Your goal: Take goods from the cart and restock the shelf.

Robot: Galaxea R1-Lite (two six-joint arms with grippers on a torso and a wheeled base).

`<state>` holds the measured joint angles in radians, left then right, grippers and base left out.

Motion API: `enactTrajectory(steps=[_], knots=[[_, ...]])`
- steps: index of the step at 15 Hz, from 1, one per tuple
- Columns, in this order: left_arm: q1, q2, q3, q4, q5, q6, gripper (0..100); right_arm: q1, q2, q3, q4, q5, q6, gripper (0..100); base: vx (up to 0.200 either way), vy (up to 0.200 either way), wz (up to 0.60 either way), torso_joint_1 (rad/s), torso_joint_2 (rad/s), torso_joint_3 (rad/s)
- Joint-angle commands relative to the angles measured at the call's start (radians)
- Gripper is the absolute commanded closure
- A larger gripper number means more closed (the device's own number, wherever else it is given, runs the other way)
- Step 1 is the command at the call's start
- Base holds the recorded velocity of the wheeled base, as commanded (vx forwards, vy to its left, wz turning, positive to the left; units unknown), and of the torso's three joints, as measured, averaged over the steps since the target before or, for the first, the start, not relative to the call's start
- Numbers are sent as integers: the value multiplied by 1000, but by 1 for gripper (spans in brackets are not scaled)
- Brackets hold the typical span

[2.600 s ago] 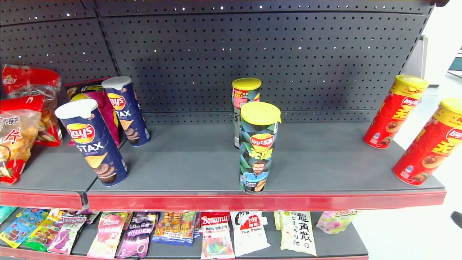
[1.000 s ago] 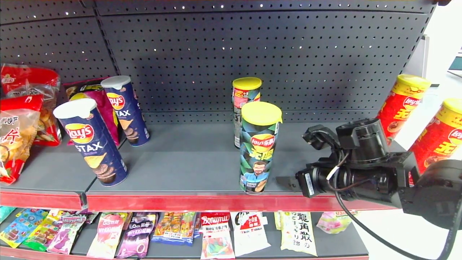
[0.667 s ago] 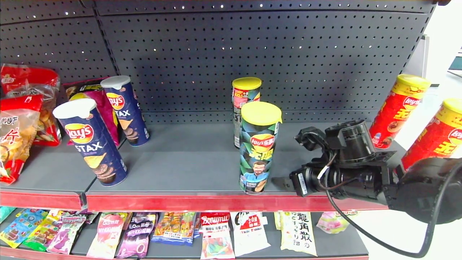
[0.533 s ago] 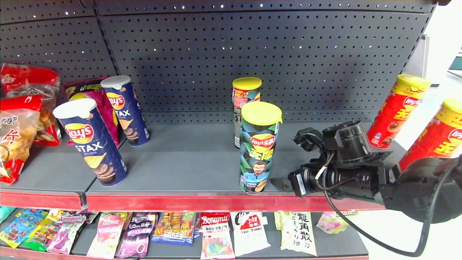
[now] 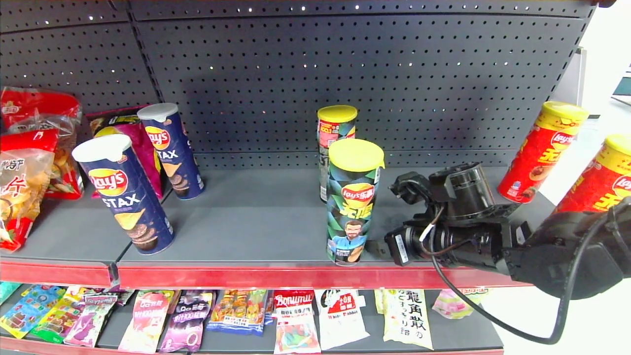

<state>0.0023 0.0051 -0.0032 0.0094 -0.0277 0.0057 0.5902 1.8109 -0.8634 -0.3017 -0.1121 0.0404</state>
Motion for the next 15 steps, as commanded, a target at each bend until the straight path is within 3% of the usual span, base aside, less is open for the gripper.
enactTrajectory(steps=[1, 15], knots=[[1, -1, 0, 0, 0, 0, 0, 5, 5, -2, 0, 0, -1, 0, 0, 0, 0, 0, 0, 0], [1, -1, 0, 0, 0, 0, 0, 40, 13, -17, 0, -9, -4, 0, 0, 0, 0, 0, 0, 0]])
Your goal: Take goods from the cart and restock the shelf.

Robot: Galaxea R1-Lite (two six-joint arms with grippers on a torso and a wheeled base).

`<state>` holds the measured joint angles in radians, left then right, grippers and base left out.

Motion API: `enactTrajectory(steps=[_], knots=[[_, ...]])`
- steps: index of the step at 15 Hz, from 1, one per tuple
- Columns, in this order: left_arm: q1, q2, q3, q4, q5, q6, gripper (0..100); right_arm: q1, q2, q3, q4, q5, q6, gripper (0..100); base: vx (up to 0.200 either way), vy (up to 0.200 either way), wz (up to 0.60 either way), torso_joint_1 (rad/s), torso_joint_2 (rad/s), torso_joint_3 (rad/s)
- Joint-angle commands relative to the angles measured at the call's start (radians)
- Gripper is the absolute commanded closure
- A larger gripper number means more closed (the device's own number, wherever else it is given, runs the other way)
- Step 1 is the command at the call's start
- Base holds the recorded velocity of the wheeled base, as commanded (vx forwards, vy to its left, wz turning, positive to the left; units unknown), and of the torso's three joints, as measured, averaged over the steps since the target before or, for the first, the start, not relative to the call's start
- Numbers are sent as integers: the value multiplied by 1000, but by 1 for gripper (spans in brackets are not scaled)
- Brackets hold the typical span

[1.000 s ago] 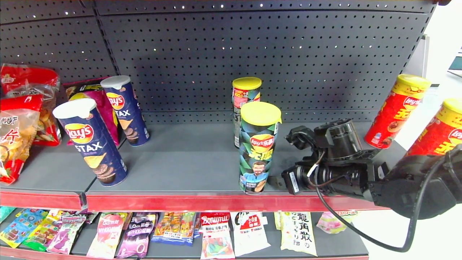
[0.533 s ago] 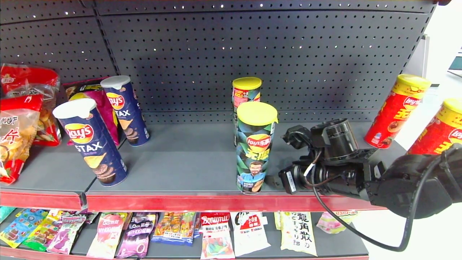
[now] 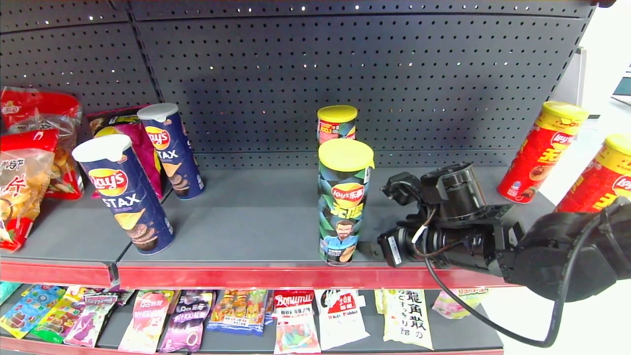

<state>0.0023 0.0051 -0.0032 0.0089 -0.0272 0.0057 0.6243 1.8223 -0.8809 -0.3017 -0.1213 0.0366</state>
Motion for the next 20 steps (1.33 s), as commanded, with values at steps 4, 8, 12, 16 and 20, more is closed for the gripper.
enactTrajectory(steps=[4, 8, 12, 16, 20], knots=[[1, -1, 0, 0, 0, 0, 0, 17, 3, 0, 0, -8, 0, 0, 0, 0, 0, 0, 0, 0], [-1, -1, 0, 0, 0, 0, 0, 29, 6, -6, 0, -9, 0, 0, 0, 0, 0, 0, 0, 0], [1, -1, 0, 0, 0, 0, 0, 41, 9, -9, -2, -15, 0, 0, 0, 0, 0, 0, 0, 0], [1, -1, 0, 0, 0, 0, 0, 48, 9, -15, -2, -18, 0, 0, 0, 0, 0, 0, 0, 0], [1, -1, 0, 0, 0, 0, 0, 49, 12, -13, -2, -20, 0, 0, 0, 0, 0, 0, 0, 0]])
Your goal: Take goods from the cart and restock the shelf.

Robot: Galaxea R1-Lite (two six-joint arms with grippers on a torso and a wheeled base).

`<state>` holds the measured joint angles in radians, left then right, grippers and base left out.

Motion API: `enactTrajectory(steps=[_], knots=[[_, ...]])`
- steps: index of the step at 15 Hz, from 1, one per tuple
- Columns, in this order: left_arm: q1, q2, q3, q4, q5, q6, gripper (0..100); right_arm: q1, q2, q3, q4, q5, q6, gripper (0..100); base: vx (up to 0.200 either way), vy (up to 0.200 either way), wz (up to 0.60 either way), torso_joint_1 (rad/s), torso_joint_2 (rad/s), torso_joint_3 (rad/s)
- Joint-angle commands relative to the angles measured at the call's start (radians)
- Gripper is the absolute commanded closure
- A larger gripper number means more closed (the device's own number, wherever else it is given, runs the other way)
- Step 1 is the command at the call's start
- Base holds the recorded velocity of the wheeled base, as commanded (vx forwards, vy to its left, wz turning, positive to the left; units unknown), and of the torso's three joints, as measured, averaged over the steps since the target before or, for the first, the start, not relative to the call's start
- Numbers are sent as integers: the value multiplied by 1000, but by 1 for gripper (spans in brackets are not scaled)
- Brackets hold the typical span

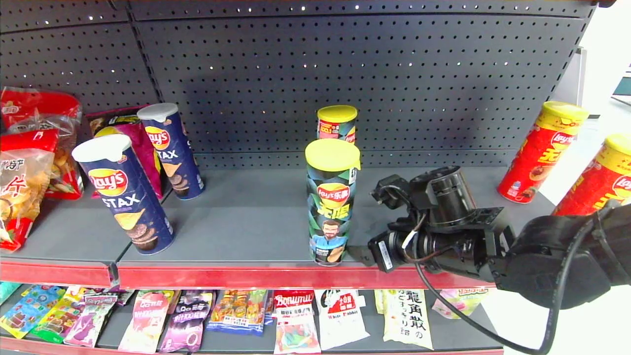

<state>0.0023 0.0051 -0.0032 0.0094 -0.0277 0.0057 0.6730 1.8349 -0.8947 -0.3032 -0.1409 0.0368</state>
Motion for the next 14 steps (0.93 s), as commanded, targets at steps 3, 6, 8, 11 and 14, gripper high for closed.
enactTrajectory(steps=[3, 6, 8, 11, 14], knots=[[-1, -1, 0, 0, 0, 0, 0, 0, 1, 0, -1, 0, 0, 0, 0, 0, 0, 0, 0, 0], [-1, -1, 0, 0, 0, 0, 0, -12, -40, 26, -1, 0, 2, 0, 0, 0, 0, 0, 0, 0], [1, -1, 0, 0, 0, 0, 0, -26, -166, 92, 1, 3, 0, 0, 0, 0, 0, 0, 0, 0], [1, -1, 0, 0, 0, 0, 0, -29, -447, 257, 3, 9, -2, 0, 0, 0, 0, 0, 0, 0], [1, -1, 0, 0, 0, 0, 0, -58, -678, 419, 7, 10, -67, 0, 0, 0, 0, 0, 0, 0]])
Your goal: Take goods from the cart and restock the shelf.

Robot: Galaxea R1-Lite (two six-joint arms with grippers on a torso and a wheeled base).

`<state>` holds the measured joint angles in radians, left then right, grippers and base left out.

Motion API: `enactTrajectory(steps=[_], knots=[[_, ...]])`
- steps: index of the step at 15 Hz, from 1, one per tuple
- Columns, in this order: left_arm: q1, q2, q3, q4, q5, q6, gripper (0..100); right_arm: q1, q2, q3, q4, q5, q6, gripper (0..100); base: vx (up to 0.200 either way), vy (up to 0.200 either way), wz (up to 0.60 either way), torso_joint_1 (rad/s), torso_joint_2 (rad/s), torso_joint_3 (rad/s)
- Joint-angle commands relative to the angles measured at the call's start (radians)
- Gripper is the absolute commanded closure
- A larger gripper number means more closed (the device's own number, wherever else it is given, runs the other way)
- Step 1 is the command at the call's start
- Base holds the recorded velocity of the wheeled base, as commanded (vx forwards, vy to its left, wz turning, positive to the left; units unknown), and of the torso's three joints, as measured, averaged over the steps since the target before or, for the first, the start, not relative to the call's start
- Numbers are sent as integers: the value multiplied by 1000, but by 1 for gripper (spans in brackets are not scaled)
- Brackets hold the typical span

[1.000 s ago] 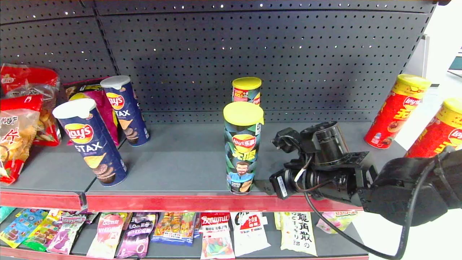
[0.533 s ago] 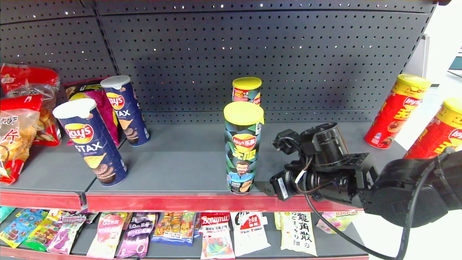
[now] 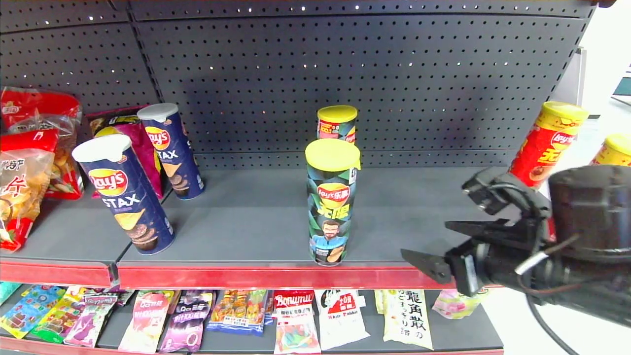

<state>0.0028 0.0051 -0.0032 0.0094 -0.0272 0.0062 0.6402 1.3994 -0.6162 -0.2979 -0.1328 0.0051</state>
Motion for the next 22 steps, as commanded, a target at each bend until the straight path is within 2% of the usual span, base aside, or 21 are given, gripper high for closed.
enactTrajectory(steps=[1, 2, 3, 4, 5, 6, 9, 12, 13, 15, 16, 17, 19, 22], knots=[[0, -1, 0, 0, 0, 0, 0, -119, -344, 202, 3, 35, -86, 0, 0, 0, 0, 0, 0, 0], [0, -1, 0, 0, 0, 0, 0, -185, -393, 246, 5, 85, -116, 0, 0, 0, 0, 0, 0, 0], [0, -1, 0, -2, 0, 0, 0, -326, -522, 346, 20, 196, -174, 0, 0, 0, 0, 0, 0, 0], [0, -1, 0, 0, 0, 0, 0, -427, -639, 412, 42, 257, -212, 0, 0, 0, 0, 0, 0, 0], [-1, -1, 0, 0, 0, 0, 0, -453, -678, 431, 46, 265, -214, 0, 0, 0, 0, 0, 0, 0], [0, -1, 0, 0, 0, 0, 0, -517, -839, 490, 48, 263, -209, 0, 0, 0, 0, 0, 0, 0], [-1, -1, 0, 0, 0, 0, 0, -623, -1057, 616, 60, 263, -132, 0, 0, 0, 0, 0, 0, 0], [0, -1, 0, 0, 0, 0, 0, -717, -1272, 610, 258, 283, -111, 0, 0, 0, 0, 0, 0, 0], [0, -1, 0, 0, 0, 0, 0, -711, -1307, 613, 253, 294, -82, 0, 0, 0, 0, 0, 0, 0], [0, -1, 0, 0, 0, 0, 0, -645, -1381, 610, 258, 248, 13, 0, 0, 0, 0, 0, 0, 0], [0, -1, 0, 0, 0, 0, 0, -639, -1399, 615, 250, 203, 19, 0, 0, 0, 0, 0, 0, 0], [0, -1, 0, 0, 0, 0, 0, -639, -1399, 616, 264, 104, -10, 0, 0, 0, 0, 0, 0, 0], [-1, -1, 0, 0, 0, 0, 0, -639, -1399, 616, 286, 96, 27, 0, 0, 0, 0, 0, 0, 0], [0, -1, 0, 0, 0, 0, 0, -637, -1399, 613, 307, 113, -8, 0, 0, 0, 0, 0, 0, 0]])
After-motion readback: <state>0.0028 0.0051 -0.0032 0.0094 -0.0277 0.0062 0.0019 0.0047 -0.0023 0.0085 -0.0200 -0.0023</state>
